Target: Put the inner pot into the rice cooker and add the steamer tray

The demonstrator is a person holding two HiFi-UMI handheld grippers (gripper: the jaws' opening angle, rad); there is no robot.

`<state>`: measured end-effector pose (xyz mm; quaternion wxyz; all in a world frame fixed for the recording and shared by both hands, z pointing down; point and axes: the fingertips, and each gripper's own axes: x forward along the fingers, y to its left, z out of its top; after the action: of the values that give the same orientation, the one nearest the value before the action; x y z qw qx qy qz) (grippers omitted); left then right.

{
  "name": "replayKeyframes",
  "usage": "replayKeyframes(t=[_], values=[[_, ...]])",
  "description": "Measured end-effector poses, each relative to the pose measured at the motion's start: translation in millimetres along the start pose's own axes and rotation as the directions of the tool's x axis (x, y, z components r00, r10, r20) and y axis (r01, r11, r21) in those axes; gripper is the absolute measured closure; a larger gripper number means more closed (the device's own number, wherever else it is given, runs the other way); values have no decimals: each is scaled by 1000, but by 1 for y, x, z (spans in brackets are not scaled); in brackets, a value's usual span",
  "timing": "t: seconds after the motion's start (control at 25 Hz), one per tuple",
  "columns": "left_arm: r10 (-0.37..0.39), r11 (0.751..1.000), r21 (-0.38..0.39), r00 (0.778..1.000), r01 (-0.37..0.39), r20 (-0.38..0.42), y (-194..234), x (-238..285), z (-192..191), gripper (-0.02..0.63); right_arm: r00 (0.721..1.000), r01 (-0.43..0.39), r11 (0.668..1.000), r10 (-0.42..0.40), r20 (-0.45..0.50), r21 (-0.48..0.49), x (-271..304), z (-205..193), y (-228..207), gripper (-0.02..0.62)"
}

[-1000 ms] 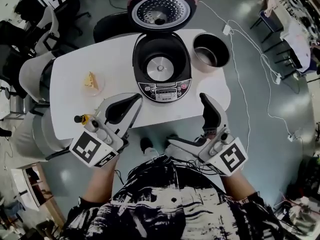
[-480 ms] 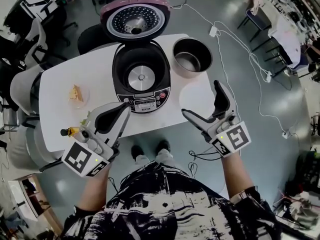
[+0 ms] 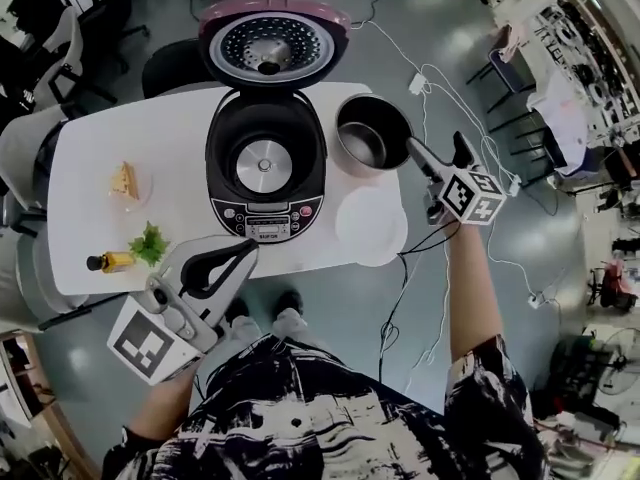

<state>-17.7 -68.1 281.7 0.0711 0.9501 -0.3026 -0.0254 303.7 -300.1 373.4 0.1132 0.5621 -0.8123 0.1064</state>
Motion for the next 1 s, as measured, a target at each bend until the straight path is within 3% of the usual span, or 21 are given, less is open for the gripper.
replayKeyframes(t=[0.16,0.32,0.64,1.0], values=[[8,1000,-18,1000,-8,1,1,-1,-8,601,989,60,996,-50,-138,72,47,-36,-42,60],[12,999,-38,1000,-12,-1,6,0,-18,601,958,100,987,-62,-281,123,87,-84,-65,60],[-7,998,-66,999,4,-42,8,9,-42,601,828,210,960,-75,-556,184,130,-169,-107,60],[14,995,-96,998,-20,-64,32,17,-54,601,742,244,939,-20,-670,241,153,-216,-117,61]])
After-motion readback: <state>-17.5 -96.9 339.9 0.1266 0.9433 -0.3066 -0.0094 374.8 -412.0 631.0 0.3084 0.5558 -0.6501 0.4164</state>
